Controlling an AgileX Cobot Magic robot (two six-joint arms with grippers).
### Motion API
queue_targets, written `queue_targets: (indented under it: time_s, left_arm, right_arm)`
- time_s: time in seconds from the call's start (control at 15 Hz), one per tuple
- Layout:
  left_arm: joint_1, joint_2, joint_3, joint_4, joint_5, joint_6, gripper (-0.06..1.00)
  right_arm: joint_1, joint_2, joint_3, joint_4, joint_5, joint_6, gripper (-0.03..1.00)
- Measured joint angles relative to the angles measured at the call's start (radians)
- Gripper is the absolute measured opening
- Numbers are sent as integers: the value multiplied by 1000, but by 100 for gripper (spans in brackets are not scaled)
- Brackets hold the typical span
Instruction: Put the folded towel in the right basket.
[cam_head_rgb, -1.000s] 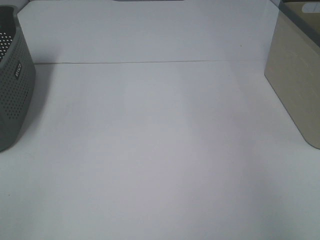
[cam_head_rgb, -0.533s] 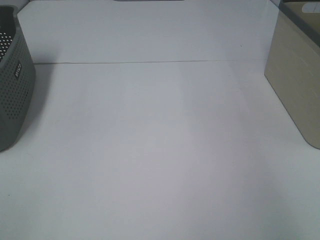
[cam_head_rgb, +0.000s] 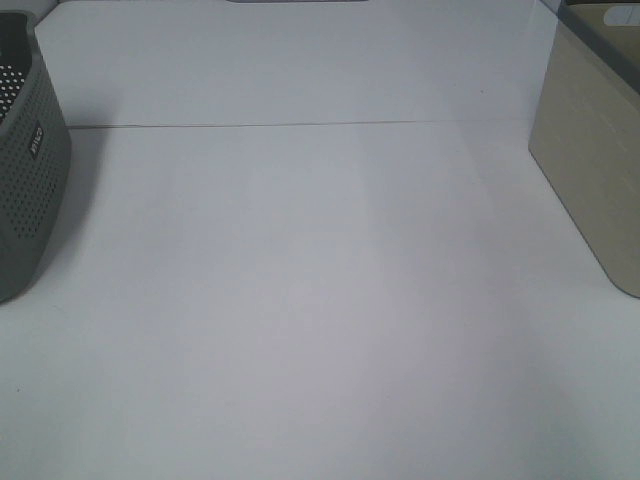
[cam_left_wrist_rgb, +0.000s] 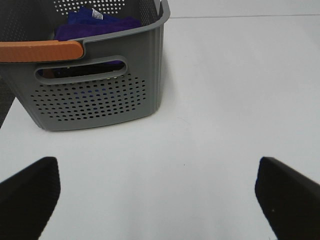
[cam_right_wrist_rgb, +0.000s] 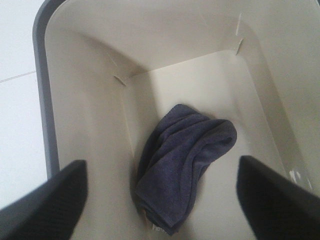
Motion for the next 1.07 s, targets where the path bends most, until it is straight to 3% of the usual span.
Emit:
queue_targets:
  time_s: [0.07,0.13,0.27,0.4,0.53,0.67,0.87,1.07]
  left_arm:
    - [0,0,0,0,0,0,99]
    - [0,0,0,0,0,0,99]
    - [0,0,0,1,0,0,99]
    - [0,0,0,1,0,0,99]
    - [0,0,0,1,0,0,99]
    - [0,0,0,1,0,0,99]
    - [0,0,0,1,0,0,99]
    - [0,0,0,1,0,0,99]
  right_arm:
    - [0,0,0,0,0,-16,88]
    - [0,0,0,2,0,-31,94]
    - [0,0,0,48,1,-97,97]
    - [2,0,0,179,31,-148,98]
    - [28,0,0,228,57,-150,98]
    - [99,0,0,192,66,-142,98]
    - [227,0,0,57,91,-66,98]
    - [255,-2,0,-10,140,-8,98]
